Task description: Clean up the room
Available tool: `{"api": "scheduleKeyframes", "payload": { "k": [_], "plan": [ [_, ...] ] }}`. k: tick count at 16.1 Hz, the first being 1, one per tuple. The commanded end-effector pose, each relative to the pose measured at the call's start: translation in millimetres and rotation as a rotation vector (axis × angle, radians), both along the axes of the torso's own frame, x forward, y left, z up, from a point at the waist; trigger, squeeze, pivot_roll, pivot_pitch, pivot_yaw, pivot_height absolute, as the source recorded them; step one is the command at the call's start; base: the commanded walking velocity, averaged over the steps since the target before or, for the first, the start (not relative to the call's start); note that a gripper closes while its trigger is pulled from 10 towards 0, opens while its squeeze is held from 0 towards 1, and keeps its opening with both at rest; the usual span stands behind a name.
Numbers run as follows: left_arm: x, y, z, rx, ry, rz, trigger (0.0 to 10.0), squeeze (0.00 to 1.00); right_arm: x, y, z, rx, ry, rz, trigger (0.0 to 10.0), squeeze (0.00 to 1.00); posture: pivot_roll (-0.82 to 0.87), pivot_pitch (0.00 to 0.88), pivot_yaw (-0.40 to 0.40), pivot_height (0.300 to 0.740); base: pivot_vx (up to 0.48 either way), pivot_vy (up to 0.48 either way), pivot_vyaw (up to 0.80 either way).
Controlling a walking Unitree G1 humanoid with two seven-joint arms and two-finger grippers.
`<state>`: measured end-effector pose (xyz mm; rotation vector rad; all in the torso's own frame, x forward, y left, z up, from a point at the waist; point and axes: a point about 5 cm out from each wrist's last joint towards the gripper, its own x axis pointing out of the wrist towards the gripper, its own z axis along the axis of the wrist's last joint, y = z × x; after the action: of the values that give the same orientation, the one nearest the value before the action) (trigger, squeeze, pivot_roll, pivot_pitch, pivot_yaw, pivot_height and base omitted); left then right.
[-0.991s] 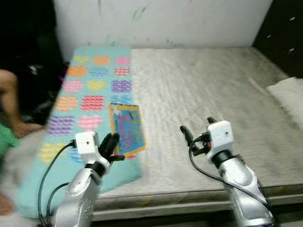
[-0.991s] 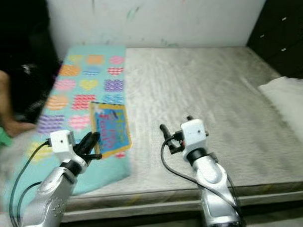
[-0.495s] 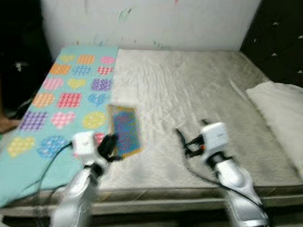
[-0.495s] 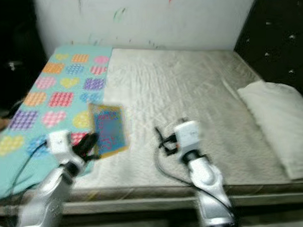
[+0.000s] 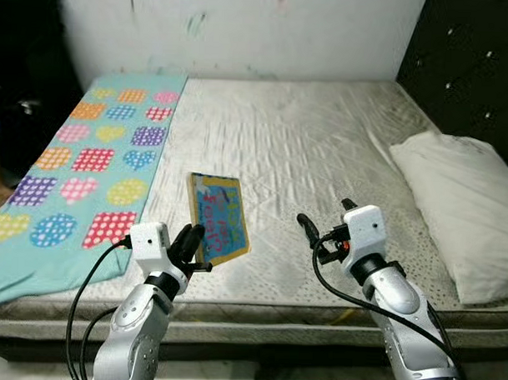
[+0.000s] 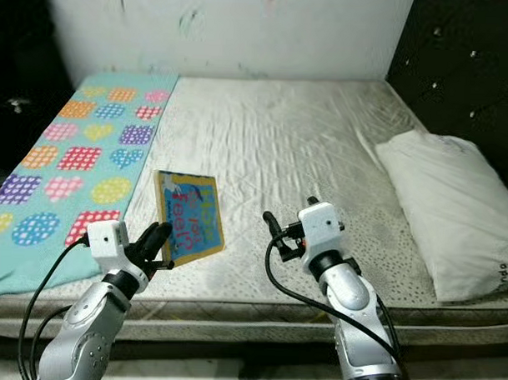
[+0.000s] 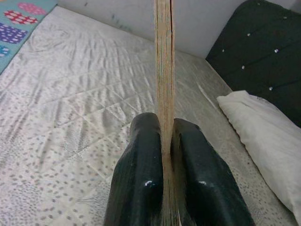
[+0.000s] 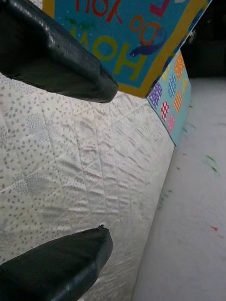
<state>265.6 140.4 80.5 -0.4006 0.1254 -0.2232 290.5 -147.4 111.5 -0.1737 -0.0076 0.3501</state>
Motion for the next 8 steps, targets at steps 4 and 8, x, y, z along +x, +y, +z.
{"api": "scheduleKeyframes", "payload": {
  "k": [4,8],
  "plan": [
    [2.2,4.3,15.0,-0.002,-0.086,-0.003,10.0,0.0,0.5,2.1,3.8,0.001,-0.02,0.002,10.0,0.0,-0.19,0.0,0.016,0.74,0.274,0.0,0.0],
    [1.9,4.7,14.5,0.0,-0.087,-0.005,10.0,0.0,2.6,1.9,4.7,0.014,-0.025,-0.006,10.0,0.0,-0.18,0.0,0.014,0.74,0.322,0.0,0.0]
  ]
}}
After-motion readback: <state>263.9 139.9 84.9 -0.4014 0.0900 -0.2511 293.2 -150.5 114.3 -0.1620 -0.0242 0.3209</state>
